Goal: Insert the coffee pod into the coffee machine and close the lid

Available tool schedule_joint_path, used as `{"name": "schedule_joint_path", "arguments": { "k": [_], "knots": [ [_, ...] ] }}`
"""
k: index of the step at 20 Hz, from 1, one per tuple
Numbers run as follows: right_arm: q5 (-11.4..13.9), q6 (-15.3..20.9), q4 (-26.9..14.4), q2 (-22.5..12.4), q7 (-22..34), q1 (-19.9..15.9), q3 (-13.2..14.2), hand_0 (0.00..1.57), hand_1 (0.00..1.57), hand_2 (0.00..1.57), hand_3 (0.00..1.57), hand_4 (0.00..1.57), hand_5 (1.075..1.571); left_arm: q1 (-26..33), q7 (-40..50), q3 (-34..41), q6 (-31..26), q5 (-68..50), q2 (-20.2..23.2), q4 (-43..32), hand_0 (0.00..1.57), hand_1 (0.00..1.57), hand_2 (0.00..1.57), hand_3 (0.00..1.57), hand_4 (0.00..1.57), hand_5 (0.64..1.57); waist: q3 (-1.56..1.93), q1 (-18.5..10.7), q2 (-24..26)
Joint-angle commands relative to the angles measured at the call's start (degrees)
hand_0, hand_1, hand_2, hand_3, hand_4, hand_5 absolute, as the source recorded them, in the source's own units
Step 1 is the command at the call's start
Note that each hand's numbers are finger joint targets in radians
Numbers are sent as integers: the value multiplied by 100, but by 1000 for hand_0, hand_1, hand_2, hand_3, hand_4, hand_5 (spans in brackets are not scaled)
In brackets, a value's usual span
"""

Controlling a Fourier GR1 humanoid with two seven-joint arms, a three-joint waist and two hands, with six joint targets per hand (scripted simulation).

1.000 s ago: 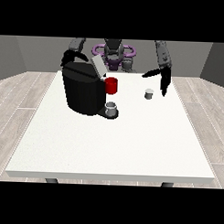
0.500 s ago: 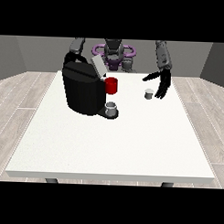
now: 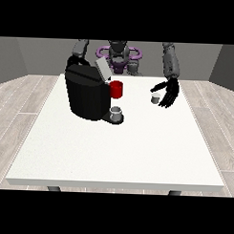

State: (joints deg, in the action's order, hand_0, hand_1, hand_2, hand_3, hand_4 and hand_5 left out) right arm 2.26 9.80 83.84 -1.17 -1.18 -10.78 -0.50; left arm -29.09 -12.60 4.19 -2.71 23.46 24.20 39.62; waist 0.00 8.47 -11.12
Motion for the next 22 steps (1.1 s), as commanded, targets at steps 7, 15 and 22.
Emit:
{"name": "schedule_joint_path", "arguments": {
  "k": [7,15,22],
  "knots": [
    [-113,-206,-332,-160,-181,-78,190,0,0,0,0,527,1571,-385,-121,-117,893,624,-252,-297,686,686,849,651,288,1571,-1,-16,42],
    [-337,-230,-380,-76,-485,-93,261,0,0,0,0,505,1571,-345,-556,-171,1302,1051,-75,-749,930,930,1040,820,281,1571,-1,24,-250],
    [-349,-178,-303,-120,-132,121,249,0,0,0,0,429,1571,-507,-746,-218,947,1190,6,-838,1266,1266,1399,1363,507,1571,-1,20,210]
  ]
}}
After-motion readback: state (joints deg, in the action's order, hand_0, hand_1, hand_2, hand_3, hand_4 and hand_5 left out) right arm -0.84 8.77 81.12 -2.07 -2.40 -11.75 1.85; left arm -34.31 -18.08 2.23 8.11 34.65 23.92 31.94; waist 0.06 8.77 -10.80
